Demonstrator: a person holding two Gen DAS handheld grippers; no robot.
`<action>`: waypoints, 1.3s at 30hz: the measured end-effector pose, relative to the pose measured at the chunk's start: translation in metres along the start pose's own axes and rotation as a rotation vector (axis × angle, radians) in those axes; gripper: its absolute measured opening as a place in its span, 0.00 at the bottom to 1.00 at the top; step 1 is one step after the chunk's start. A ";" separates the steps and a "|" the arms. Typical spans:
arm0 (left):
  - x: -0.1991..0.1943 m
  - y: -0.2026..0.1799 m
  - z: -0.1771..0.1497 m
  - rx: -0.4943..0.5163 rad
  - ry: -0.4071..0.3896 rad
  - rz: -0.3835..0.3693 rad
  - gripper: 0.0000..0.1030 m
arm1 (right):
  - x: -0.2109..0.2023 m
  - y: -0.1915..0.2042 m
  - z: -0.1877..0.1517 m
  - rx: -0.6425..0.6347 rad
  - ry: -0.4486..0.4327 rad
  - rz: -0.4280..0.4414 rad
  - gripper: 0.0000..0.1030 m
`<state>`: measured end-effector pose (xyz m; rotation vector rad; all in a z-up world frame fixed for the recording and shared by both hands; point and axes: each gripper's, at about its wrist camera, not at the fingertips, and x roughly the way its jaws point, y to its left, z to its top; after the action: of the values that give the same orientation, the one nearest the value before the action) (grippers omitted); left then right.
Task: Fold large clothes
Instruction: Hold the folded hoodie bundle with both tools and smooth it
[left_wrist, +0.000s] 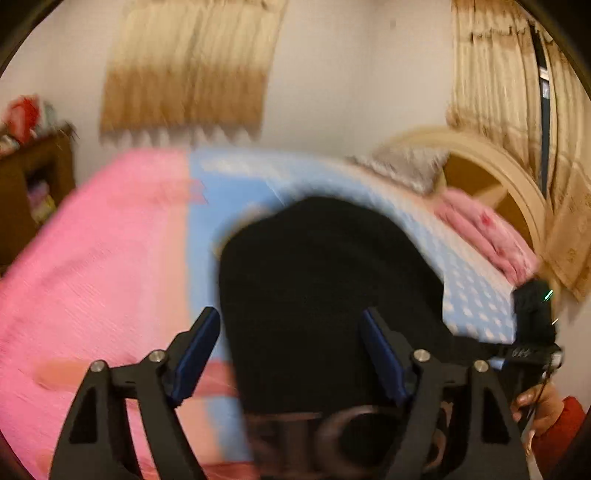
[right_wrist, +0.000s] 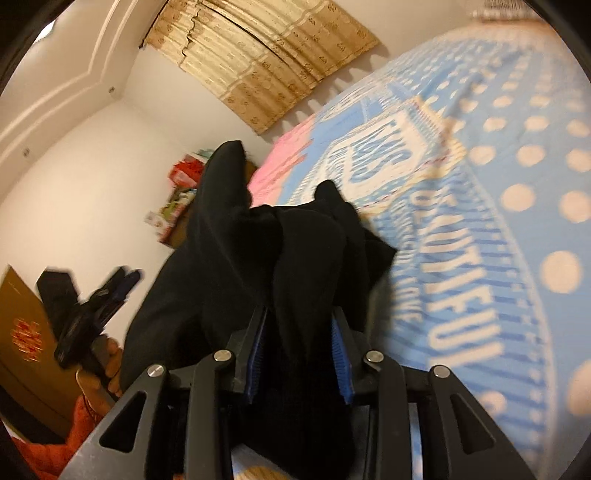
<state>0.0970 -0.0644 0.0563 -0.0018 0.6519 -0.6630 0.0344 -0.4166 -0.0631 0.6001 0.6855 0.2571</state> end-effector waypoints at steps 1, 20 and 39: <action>0.004 -0.011 -0.007 0.043 -0.004 0.018 0.75 | -0.010 0.007 -0.001 -0.041 -0.012 -0.035 0.32; 0.022 -0.058 -0.029 0.273 0.021 0.091 0.75 | 0.136 0.091 0.087 -0.297 0.131 -0.316 0.32; 0.028 -0.073 -0.031 0.368 0.006 0.092 0.96 | 0.088 0.042 0.061 -0.072 -0.084 -0.229 0.38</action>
<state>0.0543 -0.1325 0.0301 0.3693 0.5247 -0.6862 0.1399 -0.3730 -0.0461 0.4562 0.6543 0.0427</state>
